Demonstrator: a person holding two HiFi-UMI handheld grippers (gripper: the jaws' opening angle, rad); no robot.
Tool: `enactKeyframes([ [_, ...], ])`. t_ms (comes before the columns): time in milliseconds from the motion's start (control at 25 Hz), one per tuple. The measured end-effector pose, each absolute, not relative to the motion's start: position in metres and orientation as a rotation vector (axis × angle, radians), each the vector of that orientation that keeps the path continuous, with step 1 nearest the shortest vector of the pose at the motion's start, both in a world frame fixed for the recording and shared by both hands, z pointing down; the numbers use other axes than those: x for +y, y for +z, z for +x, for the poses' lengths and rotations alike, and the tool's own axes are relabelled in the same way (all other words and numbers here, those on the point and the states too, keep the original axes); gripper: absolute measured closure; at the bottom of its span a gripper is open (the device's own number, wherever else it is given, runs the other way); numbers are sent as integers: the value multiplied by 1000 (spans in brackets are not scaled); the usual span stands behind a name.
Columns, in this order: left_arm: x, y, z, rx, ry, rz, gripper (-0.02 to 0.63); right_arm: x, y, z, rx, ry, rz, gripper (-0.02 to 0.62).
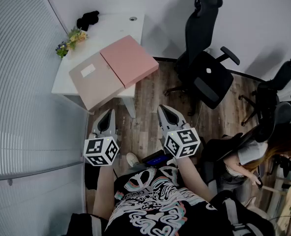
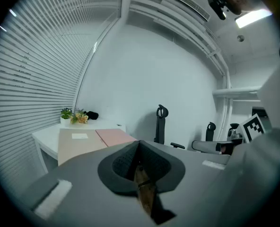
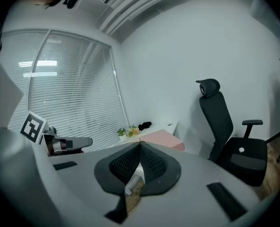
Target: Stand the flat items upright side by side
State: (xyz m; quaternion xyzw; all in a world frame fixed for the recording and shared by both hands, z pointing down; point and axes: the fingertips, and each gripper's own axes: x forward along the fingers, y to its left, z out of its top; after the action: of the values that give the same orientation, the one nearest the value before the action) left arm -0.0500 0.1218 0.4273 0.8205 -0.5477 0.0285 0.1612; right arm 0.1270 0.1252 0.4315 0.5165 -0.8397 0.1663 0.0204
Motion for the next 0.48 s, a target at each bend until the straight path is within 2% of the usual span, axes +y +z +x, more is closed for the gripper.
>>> enactKeyframes([
  [480, 134, 419, -26, -1583, 79, 2333, 604, 138, 431, 146, -2629, 570, 1585, 594],
])
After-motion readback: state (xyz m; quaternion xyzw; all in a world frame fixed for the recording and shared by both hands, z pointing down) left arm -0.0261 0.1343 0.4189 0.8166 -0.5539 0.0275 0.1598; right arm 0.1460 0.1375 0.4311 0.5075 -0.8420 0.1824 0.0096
